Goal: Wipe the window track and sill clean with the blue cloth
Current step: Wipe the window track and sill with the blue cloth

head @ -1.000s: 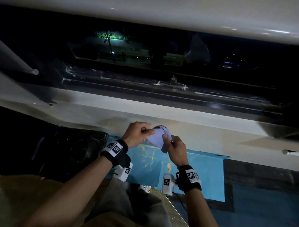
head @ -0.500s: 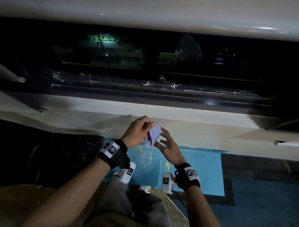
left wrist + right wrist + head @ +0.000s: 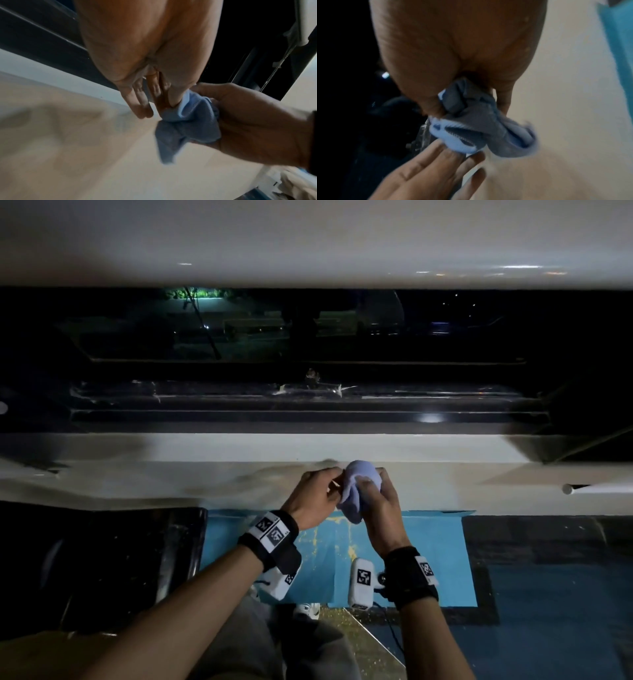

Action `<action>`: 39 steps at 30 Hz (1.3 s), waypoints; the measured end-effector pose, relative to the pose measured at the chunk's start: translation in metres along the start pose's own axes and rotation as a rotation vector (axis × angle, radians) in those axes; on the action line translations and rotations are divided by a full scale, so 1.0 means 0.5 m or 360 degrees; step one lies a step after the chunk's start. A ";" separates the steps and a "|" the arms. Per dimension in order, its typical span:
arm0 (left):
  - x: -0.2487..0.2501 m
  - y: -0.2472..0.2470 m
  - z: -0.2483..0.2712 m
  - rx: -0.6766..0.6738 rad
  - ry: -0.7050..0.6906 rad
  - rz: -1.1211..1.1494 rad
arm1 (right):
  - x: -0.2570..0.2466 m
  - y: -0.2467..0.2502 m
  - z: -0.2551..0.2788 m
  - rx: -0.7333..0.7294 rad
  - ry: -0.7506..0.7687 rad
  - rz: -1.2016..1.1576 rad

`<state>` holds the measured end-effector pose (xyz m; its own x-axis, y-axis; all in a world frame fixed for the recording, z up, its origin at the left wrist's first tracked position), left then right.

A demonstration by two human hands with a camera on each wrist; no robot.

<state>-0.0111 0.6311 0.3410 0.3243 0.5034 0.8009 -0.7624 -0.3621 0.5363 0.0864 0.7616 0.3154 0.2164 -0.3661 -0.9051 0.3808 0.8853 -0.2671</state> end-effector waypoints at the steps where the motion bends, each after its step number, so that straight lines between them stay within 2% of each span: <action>1: -0.005 -0.001 -0.002 0.0014 0.0004 -0.0066 | -0.006 0.009 -0.005 0.0084 0.0010 0.0217; 3: -0.023 0.018 0.005 0.0146 0.0057 -0.0203 | -0.032 0.032 -0.015 0.0312 0.0057 0.0589; 6: -0.072 0.074 0.035 0.0458 0.0211 -0.0367 | -0.083 0.077 -0.050 0.0679 0.0193 0.0985; 9: -0.157 0.130 0.065 0.0668 0.0378 -0.0533 | -0.079 0.103 -0.114 0.0860 0.0342 0.1480; 12: -0.254 0.145 0.091 0.0599 0.0560 -0.0707 | -0.021 0.091 -0.158 0.0878 0.0330 0.1809; 15: -0.301 0.131 0.110 0.0506 0.0474 -0.0792 | 0.026 0.034 -0.172 0.0852 0.0393 0.1880; 17: -0.308 0.127 0.114 0.0501 0.0416 -0.0834 | 0.046 -0.030 -0.176 0.0758 0.0416 0.1944; 21: -0.305 0.127 0.113 0.0491 0.0476 -0.0858 | 0.069 -0.156 -0.187 0.0517 0.0372 0.1936; 26: -0.306 0.134 0.123 0.0415 0.0470 -0.0859 | 0.081 -0.272 -0.179 0.0094 0.0639 0.2162; 27: -0.308 0.142 0.127 0.0405 0.0453 -0.0852 | 0.073 -0.273 -0.178 0.0095 0.0672 0.2205; 29: -0.312 0.166 0.137 0.0418 0.0396 -0.0817 | 0.053 -0.238 -0.170 0.0138 0.0576 0.2267; 33: -0.358 0.228 0.181 0.0626 0.0447 -0.0749 | 0.047 -0.138 -0.158 0.0572 0.0537 0.2289; 36: -0.408 0.255 0.210 0.0603 0.0545 -0.0774 | 0.078 -0.186 -0.169 0.0701 0.0653 0.2268; 39: -0.425 0.258 0.216 0.0520 0.0509 -0.0833 | 0.108 -0.291 -0.180 0.0522 0.0718 0.2238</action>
<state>-0.1181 0.3924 0.2688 0.3839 0.8646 0.3240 -0.3267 -0.2010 0.9235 -0.0383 0.6389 0.2754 0.3017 0.8690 -0.3921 0.2958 0.3056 0.9050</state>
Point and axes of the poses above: each hand's wrist, its own z-axis away from the middle knuckle, its own y-axis out of the back of the hand, x = y × z, the point moved 3 cm from there along -z, towards the middle knuckle, and after that the axes turned 10 degrees about -x, right-handed, at the moved point
